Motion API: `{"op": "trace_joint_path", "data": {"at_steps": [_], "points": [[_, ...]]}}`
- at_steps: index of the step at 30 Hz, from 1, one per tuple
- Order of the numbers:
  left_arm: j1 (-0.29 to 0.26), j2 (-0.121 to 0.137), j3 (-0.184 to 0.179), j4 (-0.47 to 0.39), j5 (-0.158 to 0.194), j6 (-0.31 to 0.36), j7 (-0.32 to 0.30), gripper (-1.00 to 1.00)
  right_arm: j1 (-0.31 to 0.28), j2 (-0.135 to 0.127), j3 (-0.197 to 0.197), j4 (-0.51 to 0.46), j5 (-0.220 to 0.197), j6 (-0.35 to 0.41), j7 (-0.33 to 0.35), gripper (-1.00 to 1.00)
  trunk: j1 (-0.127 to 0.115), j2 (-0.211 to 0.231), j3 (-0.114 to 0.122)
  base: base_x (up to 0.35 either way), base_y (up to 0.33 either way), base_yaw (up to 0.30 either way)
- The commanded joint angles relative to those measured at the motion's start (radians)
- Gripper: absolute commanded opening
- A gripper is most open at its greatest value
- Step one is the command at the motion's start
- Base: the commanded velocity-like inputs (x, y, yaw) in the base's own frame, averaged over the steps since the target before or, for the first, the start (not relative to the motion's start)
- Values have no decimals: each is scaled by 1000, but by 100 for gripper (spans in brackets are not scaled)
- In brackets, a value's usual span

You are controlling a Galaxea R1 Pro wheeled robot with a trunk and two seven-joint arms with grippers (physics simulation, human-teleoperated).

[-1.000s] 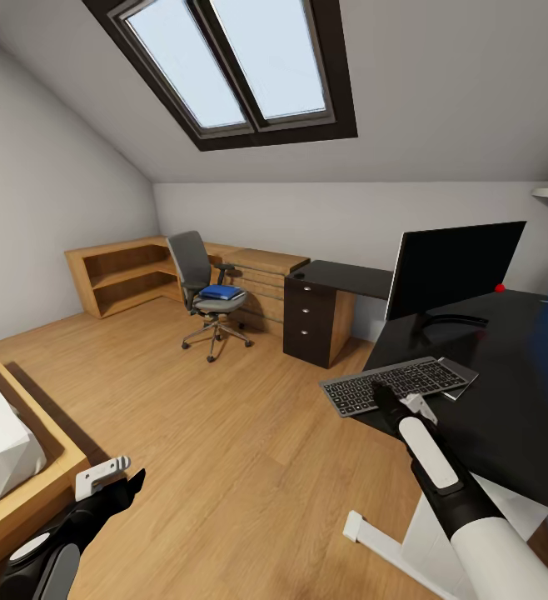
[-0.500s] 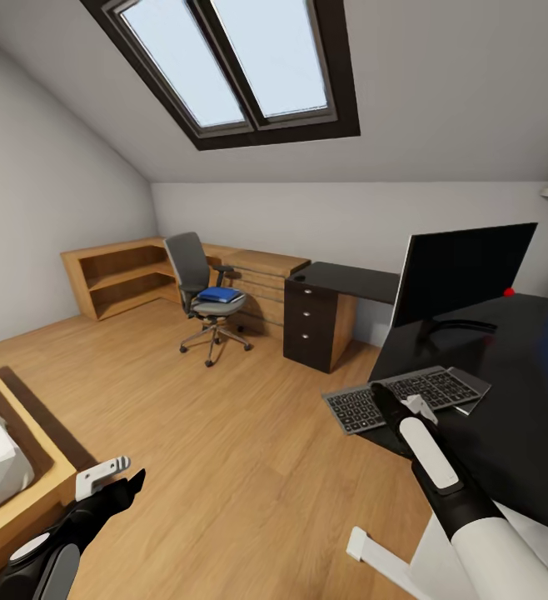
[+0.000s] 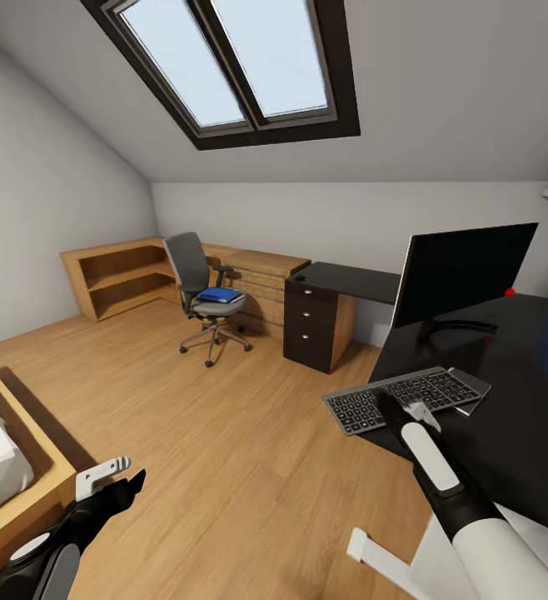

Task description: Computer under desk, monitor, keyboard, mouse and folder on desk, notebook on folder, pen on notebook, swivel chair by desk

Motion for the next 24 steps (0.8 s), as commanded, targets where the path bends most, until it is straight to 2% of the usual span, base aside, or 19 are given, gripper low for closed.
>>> {"op": "trace_joint_path", "data": {"at_steps": [1, 3, 8, 24], "points": [[-1, 0, -1, -1, 11, 5, 8, 100, -1, -1, -9, 11, -2, 2, -6, 100, 0, -1, -1, 0, 0, 0], [-1, 0, -1, -1, 11, 5, 9, 100, -1, -1, -27, 24, -2, 2, -5, 100, 0, -1, -1, 0, 0, 0], [-1, 0, -1, -2, 11, 5, 8, 100, -1, -1, -41, 35, -3, 2, -5, 100, 0, -1, -1, 0, 0, 0], [-1, 0, -1, -2, 11, 5, 7, 100, -1, 0, -44, 38, -4, 3, -5, 100, 0, -1, -1, 7, 4, 0]]}}
